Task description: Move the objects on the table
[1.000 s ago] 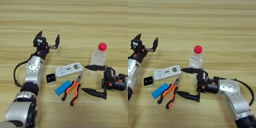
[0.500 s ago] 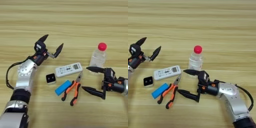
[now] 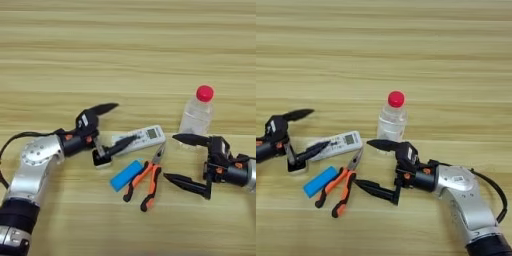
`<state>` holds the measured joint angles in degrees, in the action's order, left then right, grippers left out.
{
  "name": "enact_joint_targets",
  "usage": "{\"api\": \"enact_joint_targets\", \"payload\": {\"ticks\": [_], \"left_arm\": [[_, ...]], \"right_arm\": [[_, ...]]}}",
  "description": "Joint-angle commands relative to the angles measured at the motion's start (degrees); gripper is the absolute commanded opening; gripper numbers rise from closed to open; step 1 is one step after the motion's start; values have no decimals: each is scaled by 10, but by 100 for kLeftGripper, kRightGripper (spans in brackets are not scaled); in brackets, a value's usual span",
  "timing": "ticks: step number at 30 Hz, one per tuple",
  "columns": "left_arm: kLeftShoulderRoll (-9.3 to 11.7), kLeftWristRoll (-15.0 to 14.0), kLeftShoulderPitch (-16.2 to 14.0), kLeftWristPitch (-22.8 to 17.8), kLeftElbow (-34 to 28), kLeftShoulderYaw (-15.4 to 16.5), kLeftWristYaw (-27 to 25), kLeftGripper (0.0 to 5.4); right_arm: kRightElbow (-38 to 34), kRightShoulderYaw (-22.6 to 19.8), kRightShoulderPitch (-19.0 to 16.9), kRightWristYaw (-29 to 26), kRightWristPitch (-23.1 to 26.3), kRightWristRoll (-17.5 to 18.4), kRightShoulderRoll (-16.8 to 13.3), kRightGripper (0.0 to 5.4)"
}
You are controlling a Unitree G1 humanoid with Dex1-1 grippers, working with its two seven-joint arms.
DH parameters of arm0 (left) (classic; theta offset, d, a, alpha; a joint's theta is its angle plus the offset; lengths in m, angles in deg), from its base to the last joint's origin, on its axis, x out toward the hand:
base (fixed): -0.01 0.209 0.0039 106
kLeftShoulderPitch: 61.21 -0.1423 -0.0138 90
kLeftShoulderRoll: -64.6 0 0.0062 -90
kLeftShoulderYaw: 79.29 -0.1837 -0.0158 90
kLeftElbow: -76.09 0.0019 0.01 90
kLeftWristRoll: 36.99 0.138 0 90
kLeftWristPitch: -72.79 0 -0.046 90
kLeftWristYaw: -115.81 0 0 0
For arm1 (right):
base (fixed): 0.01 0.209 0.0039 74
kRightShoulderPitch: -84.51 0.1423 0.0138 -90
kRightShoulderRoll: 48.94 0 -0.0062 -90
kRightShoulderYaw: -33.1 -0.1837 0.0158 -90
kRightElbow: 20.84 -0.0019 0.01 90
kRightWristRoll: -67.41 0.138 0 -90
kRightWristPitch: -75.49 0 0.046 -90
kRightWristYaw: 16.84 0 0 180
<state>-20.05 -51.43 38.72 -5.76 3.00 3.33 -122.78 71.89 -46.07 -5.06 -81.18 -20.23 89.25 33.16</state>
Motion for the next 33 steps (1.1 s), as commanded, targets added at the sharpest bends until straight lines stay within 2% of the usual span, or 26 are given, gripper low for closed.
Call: {"api": "enact_joint_targets", "payload": {"ticks": [1, 9, 17, 22, 28, 33], "left_arm": [[10, 22, 11, -19, -4, -17, -3, 540], [13, 59, 49, -37, 24, -35, 7, 540], [12, 77, 79, -41, 53, -42, 8, 540], [17, 88, 85, -44, 59, -48, -1, 540], [32, 100, 98, -57, 61, -61, -24, 540], [33, 107, 106, -57, 76, -67, -31, 540]], "right_arm": [[0, 3, 0, -2, -5, -8, 0, 539], [-7, 8, -2, 0, -4, -9, 3, 539], [-19, 15, -6, 5, 0, -8, 6, 539], [-23, 17, -8, 5, 2, -8, 6, 539], [-27, 17, -8, 7, 2, -10, 6, 539], [-29, 18, -7, 10, 3, -11, 7, 539]]}}
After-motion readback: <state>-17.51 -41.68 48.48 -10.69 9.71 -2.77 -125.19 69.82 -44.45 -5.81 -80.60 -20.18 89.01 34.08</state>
